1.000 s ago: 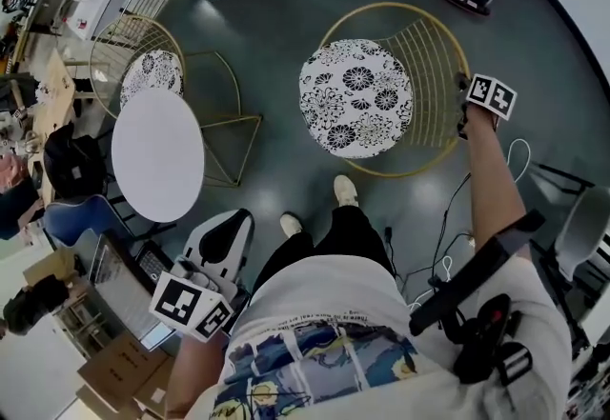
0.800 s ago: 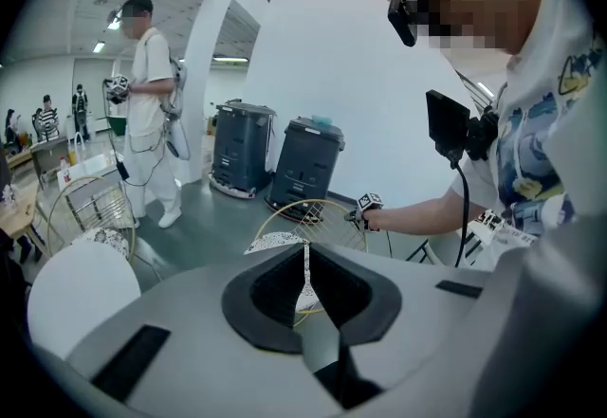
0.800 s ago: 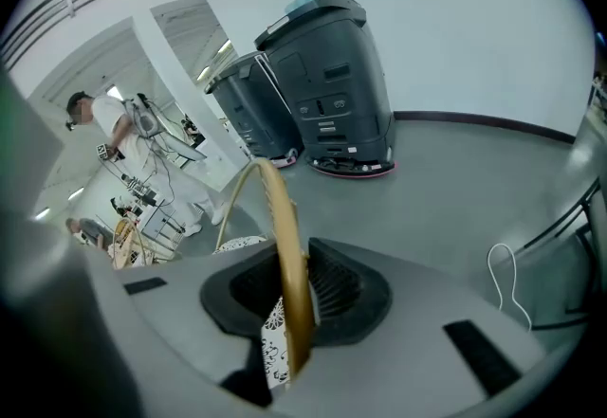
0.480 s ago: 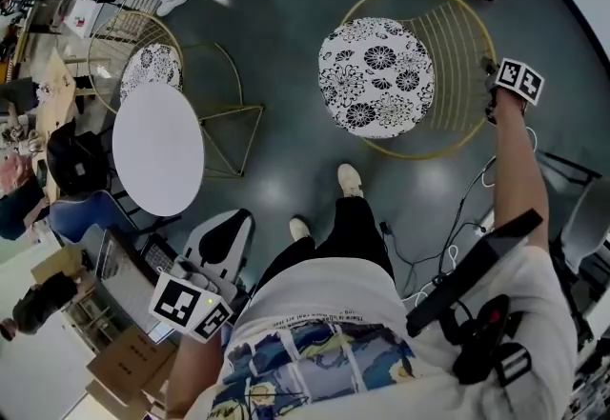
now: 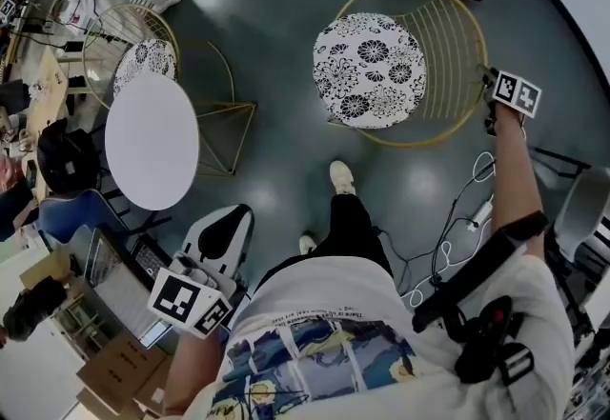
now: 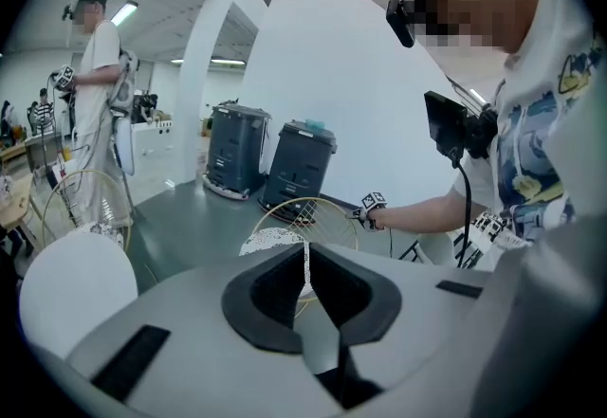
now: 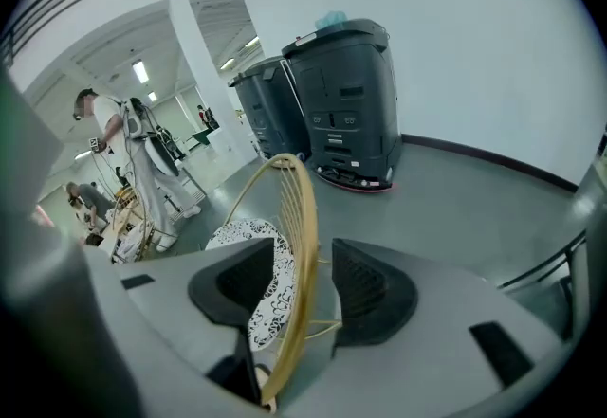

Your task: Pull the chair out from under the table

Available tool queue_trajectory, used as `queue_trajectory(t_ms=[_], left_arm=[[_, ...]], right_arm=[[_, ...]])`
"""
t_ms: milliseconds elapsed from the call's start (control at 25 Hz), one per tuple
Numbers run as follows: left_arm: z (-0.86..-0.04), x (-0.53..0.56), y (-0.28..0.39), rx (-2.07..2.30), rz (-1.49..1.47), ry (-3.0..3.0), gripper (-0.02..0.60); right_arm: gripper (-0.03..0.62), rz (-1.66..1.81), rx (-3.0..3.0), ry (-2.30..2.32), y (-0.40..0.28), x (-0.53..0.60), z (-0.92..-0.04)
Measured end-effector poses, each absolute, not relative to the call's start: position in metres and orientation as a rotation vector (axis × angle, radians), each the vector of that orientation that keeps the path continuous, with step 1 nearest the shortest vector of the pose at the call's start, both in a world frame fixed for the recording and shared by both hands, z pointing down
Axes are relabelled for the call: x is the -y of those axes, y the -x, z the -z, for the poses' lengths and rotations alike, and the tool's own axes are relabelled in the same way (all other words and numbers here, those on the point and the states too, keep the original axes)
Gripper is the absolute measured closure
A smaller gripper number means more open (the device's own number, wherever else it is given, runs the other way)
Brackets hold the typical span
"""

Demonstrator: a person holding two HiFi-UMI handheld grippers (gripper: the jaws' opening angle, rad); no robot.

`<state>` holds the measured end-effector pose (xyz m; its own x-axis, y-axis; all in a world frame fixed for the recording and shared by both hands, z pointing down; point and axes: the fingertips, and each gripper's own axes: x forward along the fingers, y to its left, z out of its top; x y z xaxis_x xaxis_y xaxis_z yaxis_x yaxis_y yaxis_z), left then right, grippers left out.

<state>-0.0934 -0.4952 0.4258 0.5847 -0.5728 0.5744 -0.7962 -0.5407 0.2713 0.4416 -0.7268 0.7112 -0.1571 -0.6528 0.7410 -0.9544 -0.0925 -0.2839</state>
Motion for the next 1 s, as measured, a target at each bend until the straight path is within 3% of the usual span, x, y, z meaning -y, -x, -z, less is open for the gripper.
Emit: queue_trajectory(t_ms=[200, 360, 480, 600, 680, 840, 1000], left_arm=[[-0.418, 0.455, 0.105, 1.08, -0.515, -2.383, 0.571], [-0.404, 0.395, 0.124, 1.051, -0.444, -2.455, 0.571], [-0.397, 0.35, 0.14, 1.014, -0.365, -2.514, 0.571], [-0.408, 0.307, 0.156, 0.971, -0.331, -2.564, 0.571], [-0.414, 0.278, 0.166, 0.936, -0.333, -2.576, 0.571], [-0.396, 0.239, 0.173, 0.843, -0.335, -2.553, 0.572], [-0.366, 0.223, 0.159, 0.766, -0.361, -2.513, 0.572]], right_arm=[[0.421, -1.043, 1.824, -1.837, -0.439, 0.645, -0.675], [0.422, -0.946, 1.873, -1.827, -0.398, 0.549, -0.636], [0.43, -0.861, 1.996, -1.732, -0.33, 0.487, -0.605], [0.544, -0.779, 2.124, -1.599, -0.242, 0.426, -0.588], [0.57, -0.732, 2.209, -1.5, -0.179, 0.381, -0.57], [0.583, -0.638, 2.348, -1.308, -0.071, 0.308, -0.489], [0.583, -0.62, 2.46, -1.106, -0.016, 0.271, -0.417]])
